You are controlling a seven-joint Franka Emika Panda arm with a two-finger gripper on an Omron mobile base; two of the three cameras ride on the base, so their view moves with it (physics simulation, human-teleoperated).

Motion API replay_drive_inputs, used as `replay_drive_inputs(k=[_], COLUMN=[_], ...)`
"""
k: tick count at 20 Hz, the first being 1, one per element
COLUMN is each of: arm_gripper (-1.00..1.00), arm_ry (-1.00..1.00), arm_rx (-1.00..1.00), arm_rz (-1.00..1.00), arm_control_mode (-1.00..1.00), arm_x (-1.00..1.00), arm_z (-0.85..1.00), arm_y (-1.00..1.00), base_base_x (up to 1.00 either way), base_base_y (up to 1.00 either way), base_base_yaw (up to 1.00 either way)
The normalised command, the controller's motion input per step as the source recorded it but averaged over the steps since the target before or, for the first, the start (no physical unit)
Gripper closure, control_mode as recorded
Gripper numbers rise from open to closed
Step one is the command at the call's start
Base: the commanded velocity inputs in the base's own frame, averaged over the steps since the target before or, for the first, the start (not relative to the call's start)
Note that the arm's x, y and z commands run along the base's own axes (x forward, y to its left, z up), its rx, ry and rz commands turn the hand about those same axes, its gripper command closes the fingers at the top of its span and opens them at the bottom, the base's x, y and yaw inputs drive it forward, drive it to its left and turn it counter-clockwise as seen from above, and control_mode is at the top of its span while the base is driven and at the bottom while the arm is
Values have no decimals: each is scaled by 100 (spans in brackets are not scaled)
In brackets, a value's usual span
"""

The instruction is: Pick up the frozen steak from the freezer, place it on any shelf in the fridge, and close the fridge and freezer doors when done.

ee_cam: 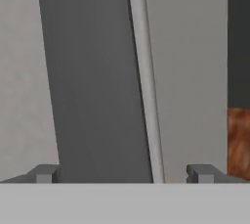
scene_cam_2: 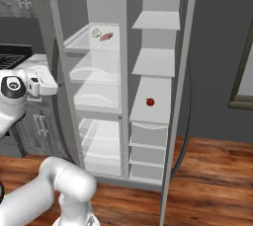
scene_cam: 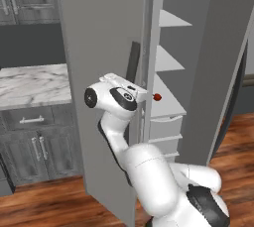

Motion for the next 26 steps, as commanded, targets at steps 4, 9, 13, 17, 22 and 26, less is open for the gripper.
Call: replay_drive_inputs(k=[4,9,13,17,22,26], arm_gripper=[-100,-100,-100,-100,-100,-100], arm_ry=[0,0,0,0,0,0], arm_rx=[0,0,0,0,0,0], arm_rz=[4,3,4,4,4,2], arm_control_mode=[-100,-100,-100,-100,-100,-100], arm_x=[81,64,45,44,49,58], arm_z=[0,0,0,0,0,0], arm_y=[-38,-22,-17,-17,-18,-15], base_base_x=[0,0,0,0,0,0], base_base_y=[0,0,0,0,0,0], base_base_yaw=[0,0,0,0,0,0])
